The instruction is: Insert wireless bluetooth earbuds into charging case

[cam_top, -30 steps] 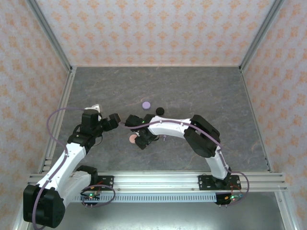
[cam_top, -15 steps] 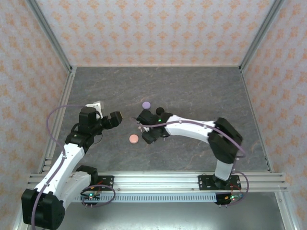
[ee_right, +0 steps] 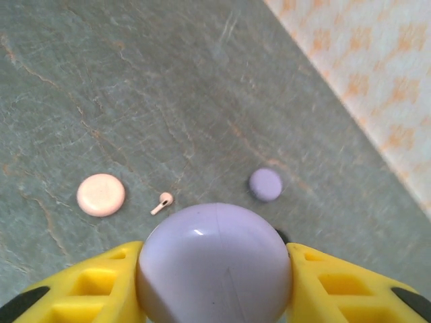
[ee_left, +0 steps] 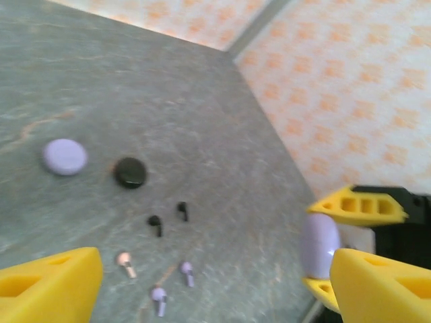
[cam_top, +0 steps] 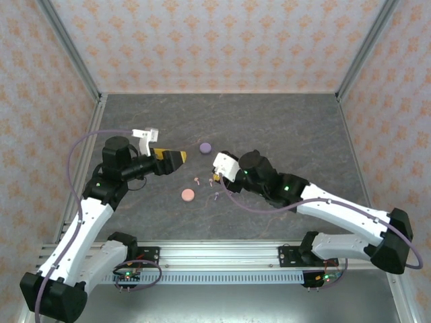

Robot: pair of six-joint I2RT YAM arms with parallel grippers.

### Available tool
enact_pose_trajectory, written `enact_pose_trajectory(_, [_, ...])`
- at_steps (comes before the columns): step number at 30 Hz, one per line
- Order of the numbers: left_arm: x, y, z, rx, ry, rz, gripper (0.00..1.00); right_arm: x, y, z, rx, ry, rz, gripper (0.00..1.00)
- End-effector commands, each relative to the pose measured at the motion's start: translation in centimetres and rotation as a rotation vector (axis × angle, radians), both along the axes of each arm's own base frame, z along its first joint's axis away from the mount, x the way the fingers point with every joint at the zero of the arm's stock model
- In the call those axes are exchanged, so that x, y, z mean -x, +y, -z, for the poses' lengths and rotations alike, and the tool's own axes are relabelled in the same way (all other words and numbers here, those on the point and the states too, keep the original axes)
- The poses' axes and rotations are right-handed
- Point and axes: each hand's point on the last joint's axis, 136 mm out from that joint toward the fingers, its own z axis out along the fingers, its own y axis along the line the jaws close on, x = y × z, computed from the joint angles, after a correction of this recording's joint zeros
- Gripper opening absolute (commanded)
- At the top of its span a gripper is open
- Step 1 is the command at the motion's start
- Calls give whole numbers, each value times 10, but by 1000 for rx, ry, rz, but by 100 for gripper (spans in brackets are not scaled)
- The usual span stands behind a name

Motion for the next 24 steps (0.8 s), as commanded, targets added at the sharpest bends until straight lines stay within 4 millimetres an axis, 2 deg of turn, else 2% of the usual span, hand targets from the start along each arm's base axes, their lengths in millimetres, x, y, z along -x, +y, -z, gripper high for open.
enact_pose_trajectory(1, [19, -30, -28, 37, -70, 156, 87, 3, 2, -24, 15, -173, -97, 39])
enact_pose_trajectory(6, [22, -53, -31, 33, -69, 223, 86, 6, 0, -32, 13, -205, -115, 39])
enact_pose_trajectory(15, [27, -92, -21, 31, -49, 324, 80, 6, 2, -29, 19, -199, -127, 38])
enact_pose_trajectory(19, [28, -105, -18, 31, -41, 360, 74, 6, 3, -28, 24, -194, -127, 38])
enact_pose_trajectory(24, [27, -112, -14, 23, -31, 372, 62, 7, 3, -26, 23, -186, -129, 38])
